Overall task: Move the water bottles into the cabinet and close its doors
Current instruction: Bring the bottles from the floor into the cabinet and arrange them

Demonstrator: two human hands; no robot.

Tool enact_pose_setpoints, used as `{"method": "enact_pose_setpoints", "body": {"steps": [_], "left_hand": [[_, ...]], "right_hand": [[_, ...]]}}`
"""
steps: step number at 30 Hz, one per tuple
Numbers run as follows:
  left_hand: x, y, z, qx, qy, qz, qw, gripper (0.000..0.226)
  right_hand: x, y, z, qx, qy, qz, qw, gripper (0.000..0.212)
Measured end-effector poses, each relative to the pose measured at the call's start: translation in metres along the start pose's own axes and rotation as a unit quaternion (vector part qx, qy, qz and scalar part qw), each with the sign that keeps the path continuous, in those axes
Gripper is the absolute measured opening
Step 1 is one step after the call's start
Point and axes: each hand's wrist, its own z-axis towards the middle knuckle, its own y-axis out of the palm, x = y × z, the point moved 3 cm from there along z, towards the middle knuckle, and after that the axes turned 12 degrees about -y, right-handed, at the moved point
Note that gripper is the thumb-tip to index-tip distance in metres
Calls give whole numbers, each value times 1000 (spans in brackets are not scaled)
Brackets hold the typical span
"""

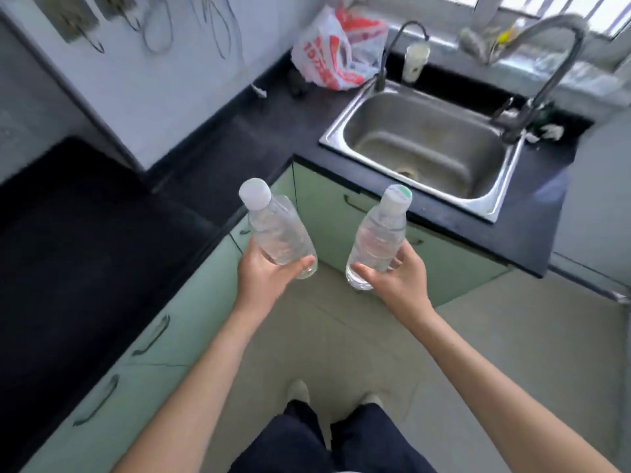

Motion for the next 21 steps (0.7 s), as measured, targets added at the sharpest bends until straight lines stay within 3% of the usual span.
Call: {"method": "enact_pose_setpoints", "body": {"steps": [6,10,15,21], "left_hand": [[78,-39,-34,5,66,-58,996,51],[67,-36,-54,17,19,-86,996,44],[21,-2,-92,60,-65,-90,992,25],[-23,46,-155,130,-158,-101,974,34]], "right_hand": [[-79,-4,17,-38,-83,76,993,50],[-82,-5,11,-84,-61,134,986,41],[-36,-15,-7,-164,30,123,978,30],[4,-42,-22,-278,78,88,954,27]]}}
